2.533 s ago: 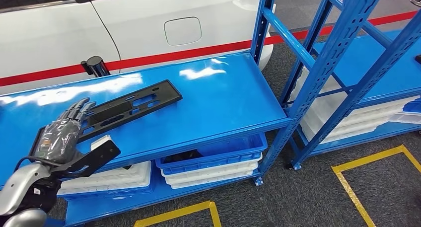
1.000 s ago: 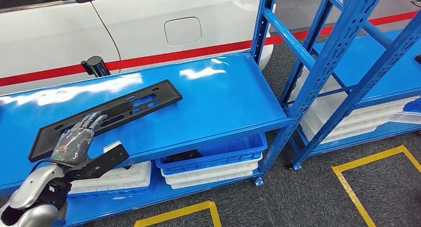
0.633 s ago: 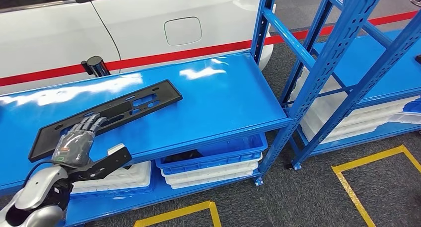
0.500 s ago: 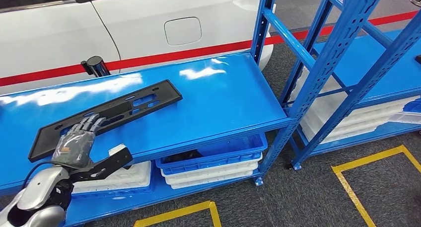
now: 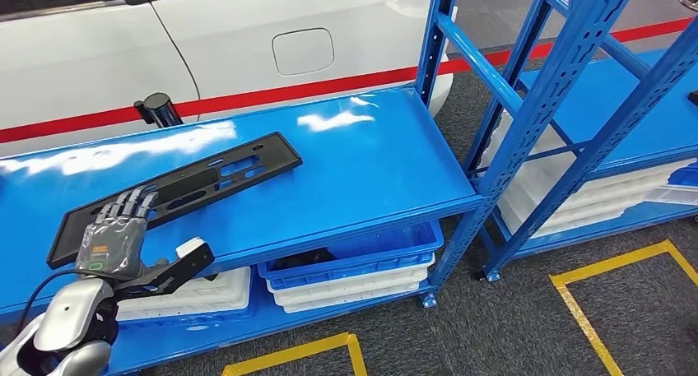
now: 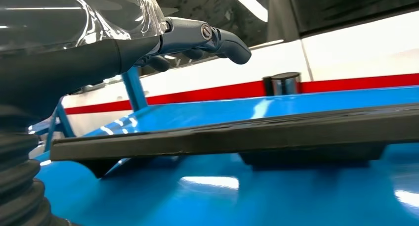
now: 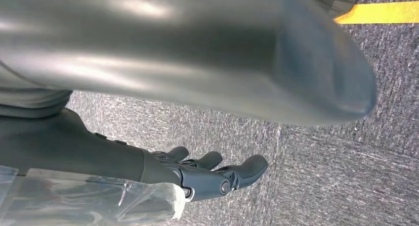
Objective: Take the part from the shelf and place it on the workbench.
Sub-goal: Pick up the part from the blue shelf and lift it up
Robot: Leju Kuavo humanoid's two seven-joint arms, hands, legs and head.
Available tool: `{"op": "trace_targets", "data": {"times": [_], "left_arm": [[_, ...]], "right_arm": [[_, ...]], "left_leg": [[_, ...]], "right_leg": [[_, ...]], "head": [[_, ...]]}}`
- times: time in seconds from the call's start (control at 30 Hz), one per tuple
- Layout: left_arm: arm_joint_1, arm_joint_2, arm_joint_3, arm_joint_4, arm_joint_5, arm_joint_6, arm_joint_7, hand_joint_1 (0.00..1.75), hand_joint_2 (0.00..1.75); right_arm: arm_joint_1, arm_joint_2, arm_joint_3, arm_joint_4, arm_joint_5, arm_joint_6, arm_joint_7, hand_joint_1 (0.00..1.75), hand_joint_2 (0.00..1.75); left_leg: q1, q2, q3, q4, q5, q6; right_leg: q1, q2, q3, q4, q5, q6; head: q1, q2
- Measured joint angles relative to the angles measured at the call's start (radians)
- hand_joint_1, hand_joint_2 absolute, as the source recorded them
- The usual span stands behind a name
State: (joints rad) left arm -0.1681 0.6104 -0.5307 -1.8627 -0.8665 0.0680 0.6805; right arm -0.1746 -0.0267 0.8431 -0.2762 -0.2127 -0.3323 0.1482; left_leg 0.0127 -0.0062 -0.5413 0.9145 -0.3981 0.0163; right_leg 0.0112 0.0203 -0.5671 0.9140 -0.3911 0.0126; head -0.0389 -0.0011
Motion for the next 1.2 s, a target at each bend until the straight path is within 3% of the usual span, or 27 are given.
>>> {"op": "trace_targets", "data": {"times": [0.77,1.2], "left_arm": [[0.089,-0.01,0.102,0.122,-0.128,0.207,-0.038,0.0,1.75],[0.098,-0.036,0.143,0.163,-0.181,0.254,-0.069,0.0,1.75]], "right_arm": [[0.003,0.004,0.0,0.0,0.01,-0.006,0.013,0.0,0.0],[0.002,0.006,0.0,0.0,0.012,-0.005,0.013,0.0,0.0]], "left_leg": [[0.0,0.0,0.0,0.0,0.0,0.0],[0.0,0.0,0.0,0.0,0.0,0.0]], "right_leg": [[0.0,0.0,0.0,0.0,0.0,0.0],[0.0,0.0,0.0,0.0,0.0,0.0]], "head": [[0.0,0.0],[0.0,0.0]]}}
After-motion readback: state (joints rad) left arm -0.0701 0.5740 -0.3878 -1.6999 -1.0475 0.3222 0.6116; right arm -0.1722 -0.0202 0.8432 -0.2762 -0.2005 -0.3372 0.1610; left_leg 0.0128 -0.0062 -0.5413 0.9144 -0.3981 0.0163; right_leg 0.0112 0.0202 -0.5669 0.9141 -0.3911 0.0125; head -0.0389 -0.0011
